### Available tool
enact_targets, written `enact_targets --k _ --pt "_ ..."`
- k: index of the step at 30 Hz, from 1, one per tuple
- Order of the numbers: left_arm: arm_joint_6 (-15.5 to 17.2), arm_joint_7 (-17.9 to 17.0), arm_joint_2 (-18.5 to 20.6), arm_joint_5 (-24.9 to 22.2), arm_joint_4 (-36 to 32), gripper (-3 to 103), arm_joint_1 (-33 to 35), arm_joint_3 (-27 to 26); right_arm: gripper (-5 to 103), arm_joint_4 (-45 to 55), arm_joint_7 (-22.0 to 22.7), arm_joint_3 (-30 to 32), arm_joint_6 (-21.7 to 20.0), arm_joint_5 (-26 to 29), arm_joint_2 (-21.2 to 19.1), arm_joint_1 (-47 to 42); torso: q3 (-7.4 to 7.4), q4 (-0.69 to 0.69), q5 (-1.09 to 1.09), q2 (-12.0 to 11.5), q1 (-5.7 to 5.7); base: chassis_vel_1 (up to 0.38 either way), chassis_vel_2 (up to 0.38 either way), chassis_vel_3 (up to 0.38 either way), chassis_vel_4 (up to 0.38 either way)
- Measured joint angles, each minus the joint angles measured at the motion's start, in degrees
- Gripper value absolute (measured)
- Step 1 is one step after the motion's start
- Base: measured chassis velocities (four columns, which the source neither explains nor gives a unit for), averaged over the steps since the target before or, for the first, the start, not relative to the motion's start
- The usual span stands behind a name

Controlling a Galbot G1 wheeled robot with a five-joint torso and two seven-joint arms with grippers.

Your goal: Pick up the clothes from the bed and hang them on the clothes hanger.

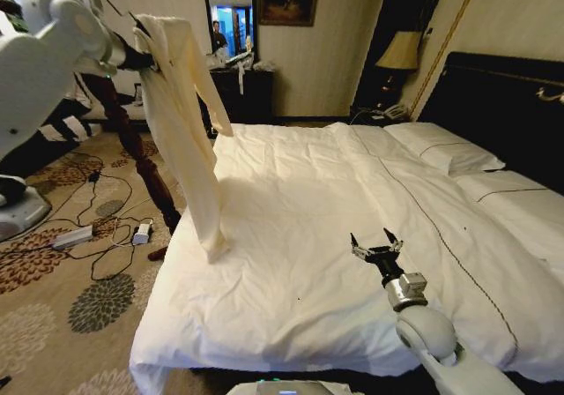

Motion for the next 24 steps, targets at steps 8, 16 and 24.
enact_targets --k 8,16,24 --pt "-0.08 -0.66 -5.72 -0.8 10.14 15 -1.18 -0.35 100 -0.01 0.01 -0.04 -0.01 -0.01 0.0 0.03 0.0 0.03 0.0 0.0 0.0 0.0 0.0 0.0 0.0" --pt "-0.18 -4.19 -6.19 -2.68 13.05 15 -3.11 -0.46 100 -0.02 0.02 -0.05 -0.01 -0.01 -0.01 0.05 -0.01 0.04 -0.01 0.02 -0.02 0.0 0.0 0.0 0.0" --pt "-0.22 -6.43 -5.35 -5.28 13.82 15 -2.81 -0.41 100 -0.02 0.02 -0.05 -0.01 -0.01 -0.01 0.05 -0.01 -0.02 0.03 0.02 -0.02 0.0 0.0 0.0 0.0"
